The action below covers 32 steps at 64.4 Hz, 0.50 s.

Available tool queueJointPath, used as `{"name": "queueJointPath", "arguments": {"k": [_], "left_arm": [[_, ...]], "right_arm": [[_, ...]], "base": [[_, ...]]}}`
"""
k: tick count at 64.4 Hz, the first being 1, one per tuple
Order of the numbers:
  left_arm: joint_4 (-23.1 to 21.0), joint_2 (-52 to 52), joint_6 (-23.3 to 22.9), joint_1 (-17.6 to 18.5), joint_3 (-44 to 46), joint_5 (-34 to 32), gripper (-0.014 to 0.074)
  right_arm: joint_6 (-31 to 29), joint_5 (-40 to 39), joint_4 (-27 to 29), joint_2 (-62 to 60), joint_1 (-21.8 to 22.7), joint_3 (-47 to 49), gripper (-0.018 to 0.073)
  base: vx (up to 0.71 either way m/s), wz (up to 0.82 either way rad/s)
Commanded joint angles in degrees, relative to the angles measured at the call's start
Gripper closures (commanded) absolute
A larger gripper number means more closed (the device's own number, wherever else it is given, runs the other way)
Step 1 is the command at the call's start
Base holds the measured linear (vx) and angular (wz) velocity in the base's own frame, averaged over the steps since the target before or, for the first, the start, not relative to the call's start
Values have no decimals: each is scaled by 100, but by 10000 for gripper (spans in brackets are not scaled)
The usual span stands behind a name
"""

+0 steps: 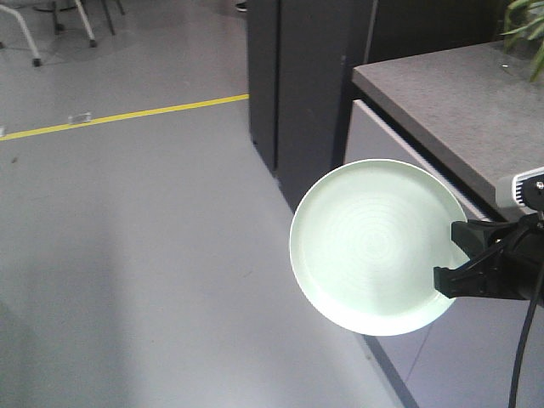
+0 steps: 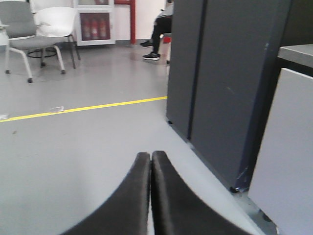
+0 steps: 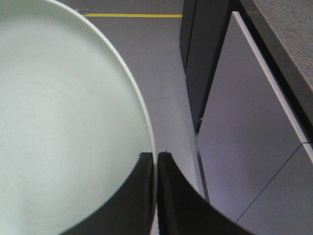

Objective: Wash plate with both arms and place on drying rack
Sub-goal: 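Keep driving toward the far counter with the plate held upright, then turn the base to face the steel sink with the plate held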

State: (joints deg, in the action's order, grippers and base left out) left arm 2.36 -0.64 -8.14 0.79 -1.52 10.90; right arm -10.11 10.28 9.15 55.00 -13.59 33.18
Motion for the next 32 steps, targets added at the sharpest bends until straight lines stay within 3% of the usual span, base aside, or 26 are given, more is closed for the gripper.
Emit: {"name": "queueJointPath", "arguments": {"k": [1, 32], "left_arm": [[-7, -92, 3, 49, -85, -381, 593], [-7, -92, 3, 49, -85, -381, 593]], "right_arm": [[-41, -425, 17, -85, 15, 151, 564], [-41, -425, 17, -85, 15, 151, 564]], "base": [[10, -37], [10, -40]]}}
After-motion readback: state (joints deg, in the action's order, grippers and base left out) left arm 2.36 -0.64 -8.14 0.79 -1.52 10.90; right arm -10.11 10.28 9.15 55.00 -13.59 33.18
